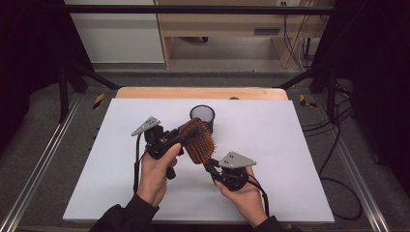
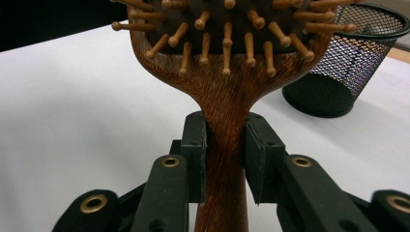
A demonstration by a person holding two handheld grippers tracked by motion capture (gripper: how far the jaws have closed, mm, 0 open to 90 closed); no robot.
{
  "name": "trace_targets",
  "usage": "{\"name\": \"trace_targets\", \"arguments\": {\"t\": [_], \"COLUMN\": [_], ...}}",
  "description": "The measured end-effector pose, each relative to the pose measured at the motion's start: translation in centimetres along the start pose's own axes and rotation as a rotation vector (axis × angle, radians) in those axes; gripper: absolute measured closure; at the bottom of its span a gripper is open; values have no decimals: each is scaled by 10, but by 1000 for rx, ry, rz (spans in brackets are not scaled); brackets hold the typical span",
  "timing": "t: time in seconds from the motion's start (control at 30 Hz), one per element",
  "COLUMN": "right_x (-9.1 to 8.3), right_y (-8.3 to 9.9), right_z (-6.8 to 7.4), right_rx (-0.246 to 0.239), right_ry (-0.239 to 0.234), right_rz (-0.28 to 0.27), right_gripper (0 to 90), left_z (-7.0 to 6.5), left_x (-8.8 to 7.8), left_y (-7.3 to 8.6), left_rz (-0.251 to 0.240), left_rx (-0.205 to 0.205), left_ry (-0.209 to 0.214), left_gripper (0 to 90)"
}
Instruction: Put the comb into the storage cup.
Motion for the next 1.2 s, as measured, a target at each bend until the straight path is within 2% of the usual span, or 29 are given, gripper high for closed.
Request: {"name": "trace_targets", "arguments": {"t": [0.4,0.53,0.57,0.6,0.63,0.83,0.93,0.97,1.0,1.07,1.1,1.13,1.17,1.2], "right_x": [1,3,3,2,2,-10,-18,-24,-24,-31,-38,-38,-45,-45], "right_y": [2,4,4,4,4,3,3,2,2,3,6,6,12,12], "right_z": [-2,-2,-2,-3,-3,-10,-17,-24,-24,-31,-38,-38,-45,-45], "right_rx": [25,37,39,45,45,86,119,141,141,170,182,182,197,197], "right_ry": [-18,-22,-20,-12,-12,7,28,45,45,58,83,83,115,115], "right_rz": [5,13,12,17,17,-13,-42,-70,-70,-96,-111,-111,-103,-103], "right_gripper": [703,598,561,483,483,331,272,240,240,194,153,153,151,151], "left_z": [1,2,3,4,4,7,6,5,5,4,3,3,2,1], "left_x": [2,2,1,1,1,-2,-4,-5,-5,-6,-6,-6,-6,-5], "left_y": [0,-1,-2,-2,-3,-8,-11,-14,-14,-17,-18,-20,-21,-23], "left_rz": [7,1,-3,-4,-4,-7,-14,-19,-19,-22,-23,-23,-24,-26], "left_rx": [2,1,-3,-4,-1,14,25,29,29,31,36,39,44,42], "left_ry": [1,-1,-2,-2,-6,-19,-20,-21,-21,-21,-21,-23,-23,-25], "left_gripper": [543,543,543,543,543,542,543,542,542,542,542,542,542,542]}}
Point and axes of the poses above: each handheld gripper's, and its own axes: x roughly forward along the jaws, y roughly out of its underside, z roughly to its left, the point moved 4 cm from there along x, roughly forward along the jaws, and after that the axes turned 5 degrees about -x, right-handed, at the moved point
